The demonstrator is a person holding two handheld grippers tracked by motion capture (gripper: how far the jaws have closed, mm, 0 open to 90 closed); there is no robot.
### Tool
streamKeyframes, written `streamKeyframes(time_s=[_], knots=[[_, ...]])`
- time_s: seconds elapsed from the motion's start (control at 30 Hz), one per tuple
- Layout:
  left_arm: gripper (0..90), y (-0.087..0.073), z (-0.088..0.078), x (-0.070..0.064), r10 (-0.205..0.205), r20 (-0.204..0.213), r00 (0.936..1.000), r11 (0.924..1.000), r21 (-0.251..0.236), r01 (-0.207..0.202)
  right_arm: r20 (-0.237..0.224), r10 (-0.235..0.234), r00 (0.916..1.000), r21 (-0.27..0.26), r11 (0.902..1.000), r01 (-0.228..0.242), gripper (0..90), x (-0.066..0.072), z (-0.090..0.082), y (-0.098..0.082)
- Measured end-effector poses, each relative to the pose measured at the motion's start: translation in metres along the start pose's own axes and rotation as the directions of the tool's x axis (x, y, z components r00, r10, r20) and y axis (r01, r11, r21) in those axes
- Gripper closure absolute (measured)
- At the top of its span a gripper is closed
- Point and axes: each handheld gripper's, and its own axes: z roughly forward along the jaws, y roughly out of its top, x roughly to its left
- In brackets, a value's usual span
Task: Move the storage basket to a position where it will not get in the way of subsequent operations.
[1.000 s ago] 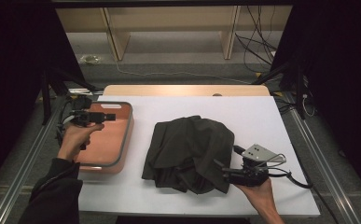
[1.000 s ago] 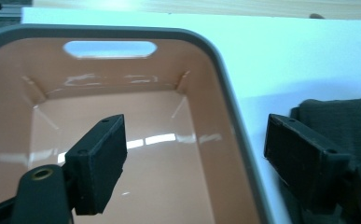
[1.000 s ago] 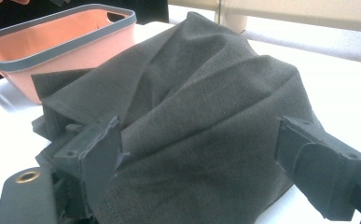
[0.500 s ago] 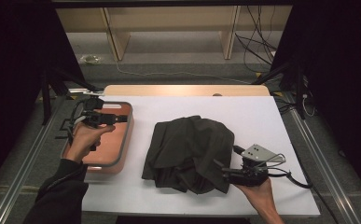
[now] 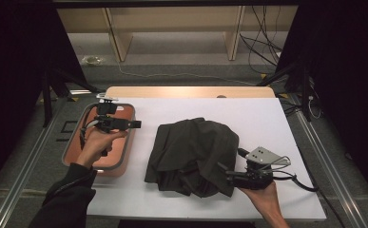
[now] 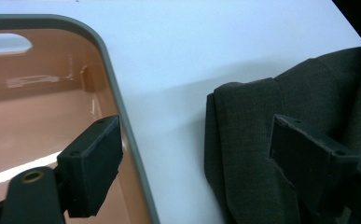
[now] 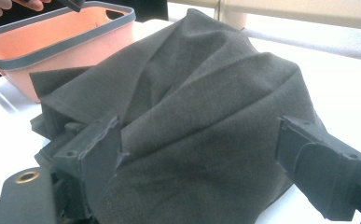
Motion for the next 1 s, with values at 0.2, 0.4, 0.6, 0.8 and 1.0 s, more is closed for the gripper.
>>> streamKeyframes(time_s=[0.2, 0.4, 0.6, 0.8, 1.0], knots=[[17.1, -0.004, 0.009, -0.012, 0.03, 0.015, 0.9994, 0.9993, 0.022, -0.03, -0.002, 0.0, 1.0, 0.004, 1.0, 0.0, 15.7, 0.0, 0.0, 0.0], [16.8, -0.006, 0.014, -0.019, 0.033, 0.042, 0.9986, 0.9989, 0.033, -0.034, -0.003, 0.001, 1.0, 0.003, 1.0, -0.001, 15.7, 0.0, 0.001, 0.0], [16.8, -0.008, 0.02, -0.026, 0.045, 0.052, 0.9976, 0.9978, 0.045, -0.048, -0.004, 0.002, 1.0, 0.004, 1.0, -0.002, 15.7, 0.0, 0.001, 0.0], [16.5, -0.011, 0.025, -0.032, 0.049, 0.058, 0.9971, 0.9974, 0.049, -0.052, -0.003, 0.002, 1.0, 0.003, 1.0, -0.002, 15.7, 0.0, 0.001, 0.0], [16.5, -0.015, 0.032, -0.035, 0.06, 0.062, 0.9963, 0.9954, 0.072, -0.064, -0.002, 0.002, 1.0, 0.004, 1.0, -0.002, 15.3, 0.0, 0.001, 0.0]])
